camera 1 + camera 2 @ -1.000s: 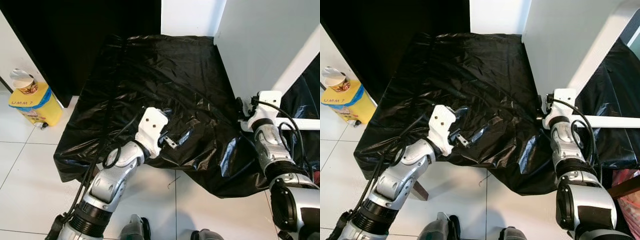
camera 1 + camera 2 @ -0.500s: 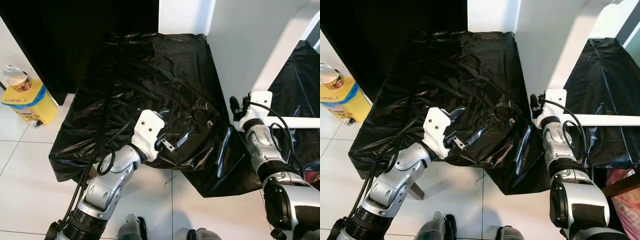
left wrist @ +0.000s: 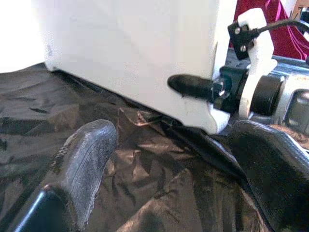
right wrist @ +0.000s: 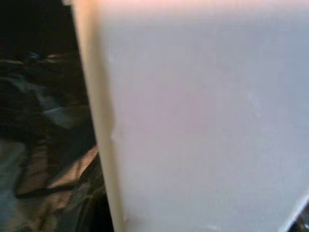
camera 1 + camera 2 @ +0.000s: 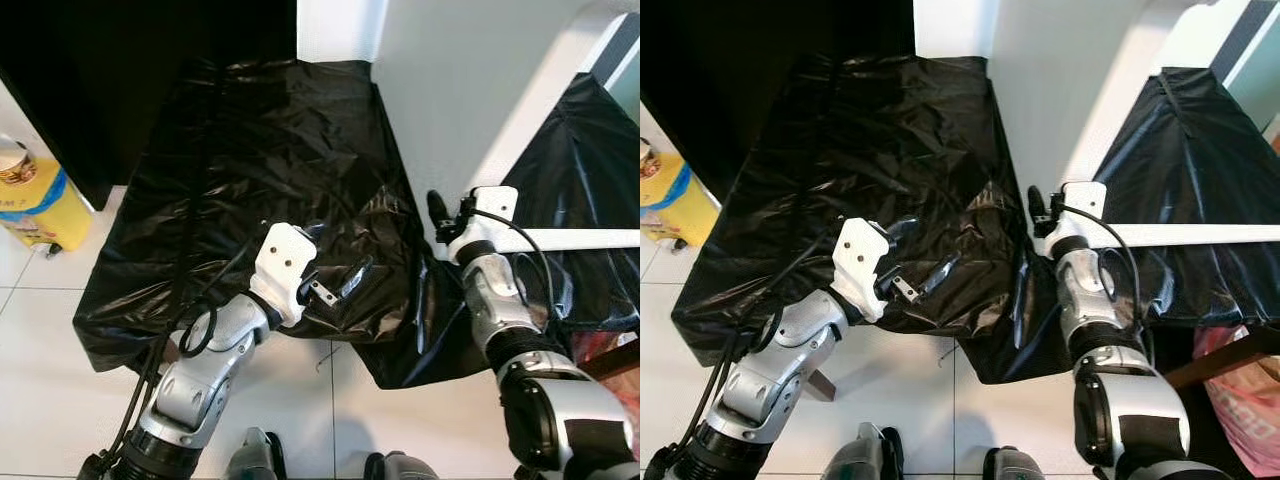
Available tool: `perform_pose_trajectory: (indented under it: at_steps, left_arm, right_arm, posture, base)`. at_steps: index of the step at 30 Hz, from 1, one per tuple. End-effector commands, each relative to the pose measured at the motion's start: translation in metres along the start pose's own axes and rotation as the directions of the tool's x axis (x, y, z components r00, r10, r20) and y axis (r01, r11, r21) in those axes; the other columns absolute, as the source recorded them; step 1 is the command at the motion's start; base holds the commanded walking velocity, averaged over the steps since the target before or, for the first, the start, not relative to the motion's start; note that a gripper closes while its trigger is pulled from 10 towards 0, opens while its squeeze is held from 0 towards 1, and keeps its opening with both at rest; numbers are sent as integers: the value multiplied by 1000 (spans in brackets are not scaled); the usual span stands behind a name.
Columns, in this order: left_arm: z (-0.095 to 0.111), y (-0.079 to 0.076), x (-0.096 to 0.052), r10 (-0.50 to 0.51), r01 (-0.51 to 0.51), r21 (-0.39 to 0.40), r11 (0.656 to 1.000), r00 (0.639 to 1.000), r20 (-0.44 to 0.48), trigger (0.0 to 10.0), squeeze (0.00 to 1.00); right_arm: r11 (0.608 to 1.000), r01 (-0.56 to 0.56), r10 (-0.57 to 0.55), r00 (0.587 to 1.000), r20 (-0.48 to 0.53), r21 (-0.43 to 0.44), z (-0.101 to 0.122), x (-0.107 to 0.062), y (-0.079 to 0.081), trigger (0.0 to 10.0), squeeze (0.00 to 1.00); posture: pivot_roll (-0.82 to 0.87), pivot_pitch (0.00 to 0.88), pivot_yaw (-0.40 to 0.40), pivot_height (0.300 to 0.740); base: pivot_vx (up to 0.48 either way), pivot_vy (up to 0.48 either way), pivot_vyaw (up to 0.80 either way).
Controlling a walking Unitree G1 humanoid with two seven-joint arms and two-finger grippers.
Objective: Building children table
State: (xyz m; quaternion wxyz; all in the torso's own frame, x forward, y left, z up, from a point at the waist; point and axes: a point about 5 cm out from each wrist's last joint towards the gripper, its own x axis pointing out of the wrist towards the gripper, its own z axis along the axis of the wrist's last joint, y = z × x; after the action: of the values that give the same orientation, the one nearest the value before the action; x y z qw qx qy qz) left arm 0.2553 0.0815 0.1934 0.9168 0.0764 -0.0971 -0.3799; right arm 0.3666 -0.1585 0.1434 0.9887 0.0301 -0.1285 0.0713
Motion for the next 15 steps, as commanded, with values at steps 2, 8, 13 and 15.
perform_pose_trajectory:
  at_steps: [2,8,13,15]
  left_arm:
    - [-2,-3,-4,-16,16,-7,1000,1000,-17,10000,0]
    - [-1,-2,-7,10,-11,-8,1000,1000,-24,10000,0]
    - [0,-3,-7,22,-22,-17,1000,1000,-21,10000,0]
    - [1,-4,-7,24,-24,-19,1000,1000,-20,10000,0]
  right_arm:
    - [981,-196,196,978,66,0,7,4,38,0,0]
    - [930,-363,349,923,164,62,16,-1,93,0,0]
    - [900,-421,399,900,178,109,17,-3,124,0,0]
    - [903,-412,391,906,163,121,15,-4,125,10000,0]
  posture:
    - [193,125,-97,740]
    - [204,128,-104,740]
    - [203,126,-109,740]
    - [205,127,-112,740]
  base:
    - [0,0,0]
    - [0,0,0]
    - [0,0,0]
    - [0,0,0]
